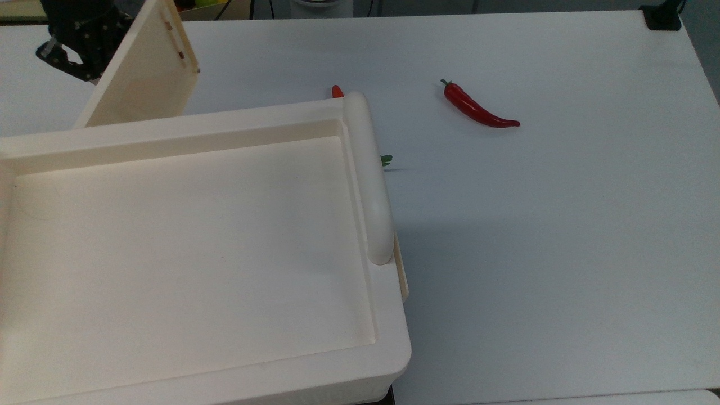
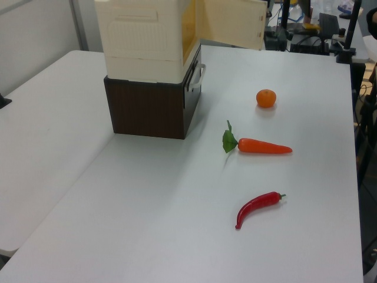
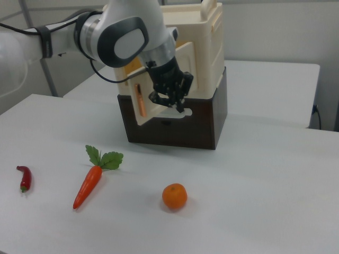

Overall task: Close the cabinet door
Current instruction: 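Push the cream door with the gripper, swinging it toward the cabinet front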

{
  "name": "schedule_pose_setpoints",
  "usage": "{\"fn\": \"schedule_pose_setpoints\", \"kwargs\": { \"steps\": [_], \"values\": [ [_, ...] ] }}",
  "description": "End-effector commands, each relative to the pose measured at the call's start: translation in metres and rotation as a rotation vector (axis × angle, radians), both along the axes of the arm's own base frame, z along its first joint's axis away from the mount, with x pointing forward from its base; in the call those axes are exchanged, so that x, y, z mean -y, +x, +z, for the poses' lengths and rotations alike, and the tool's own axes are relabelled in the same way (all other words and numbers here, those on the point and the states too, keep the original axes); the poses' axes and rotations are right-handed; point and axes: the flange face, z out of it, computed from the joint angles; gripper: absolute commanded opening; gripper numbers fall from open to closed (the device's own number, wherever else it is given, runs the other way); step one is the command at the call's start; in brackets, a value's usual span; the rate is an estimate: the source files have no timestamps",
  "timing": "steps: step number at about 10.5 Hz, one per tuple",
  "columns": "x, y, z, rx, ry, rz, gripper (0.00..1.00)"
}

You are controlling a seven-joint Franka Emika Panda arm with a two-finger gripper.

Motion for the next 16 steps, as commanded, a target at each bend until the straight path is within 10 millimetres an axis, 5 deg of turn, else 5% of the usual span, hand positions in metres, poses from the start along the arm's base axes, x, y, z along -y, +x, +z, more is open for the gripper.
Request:
{"fn": "schedule_pose_setpoints", "kwargs": {
  "steps": [1,9,12,16],
  "values": [
    [-0.045,0.005,0.001,-0.012,0.047,0.013,0.00],
    [-0.153,0.040,-0.003,0.134,0.341,-0.512,0.00],
    [-0.175,0.061,-0.004,0.293,0.453,-0.681,0.00],
    [-0.177,0.071,0.001,0.424,0.571,-0.826,0.00]
  ]
}}
